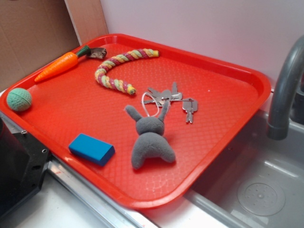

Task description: Grab the gray animal.

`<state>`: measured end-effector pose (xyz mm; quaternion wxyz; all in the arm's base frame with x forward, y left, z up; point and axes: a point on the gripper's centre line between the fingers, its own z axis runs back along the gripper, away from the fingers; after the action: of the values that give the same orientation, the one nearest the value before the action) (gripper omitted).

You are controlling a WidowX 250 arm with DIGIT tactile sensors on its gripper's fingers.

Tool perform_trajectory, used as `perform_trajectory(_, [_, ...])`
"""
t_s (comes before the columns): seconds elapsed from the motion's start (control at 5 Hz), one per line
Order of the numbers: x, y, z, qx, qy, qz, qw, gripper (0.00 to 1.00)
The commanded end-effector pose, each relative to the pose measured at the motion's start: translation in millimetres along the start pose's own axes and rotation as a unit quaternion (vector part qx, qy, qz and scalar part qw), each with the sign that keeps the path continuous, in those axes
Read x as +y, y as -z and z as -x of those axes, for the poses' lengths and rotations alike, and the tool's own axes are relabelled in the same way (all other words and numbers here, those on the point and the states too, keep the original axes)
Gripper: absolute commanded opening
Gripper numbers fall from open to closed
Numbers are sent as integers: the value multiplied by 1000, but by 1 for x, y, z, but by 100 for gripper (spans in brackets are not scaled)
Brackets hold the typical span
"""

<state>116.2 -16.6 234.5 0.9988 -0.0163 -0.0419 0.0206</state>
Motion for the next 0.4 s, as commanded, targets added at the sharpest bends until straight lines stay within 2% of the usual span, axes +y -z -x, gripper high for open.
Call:
perform_trajectory(0.0, [0,0,0,0,0,0,1000,100])
perform_trajectory(0.2, [-51,21,-30,6,-132,71,989,100])
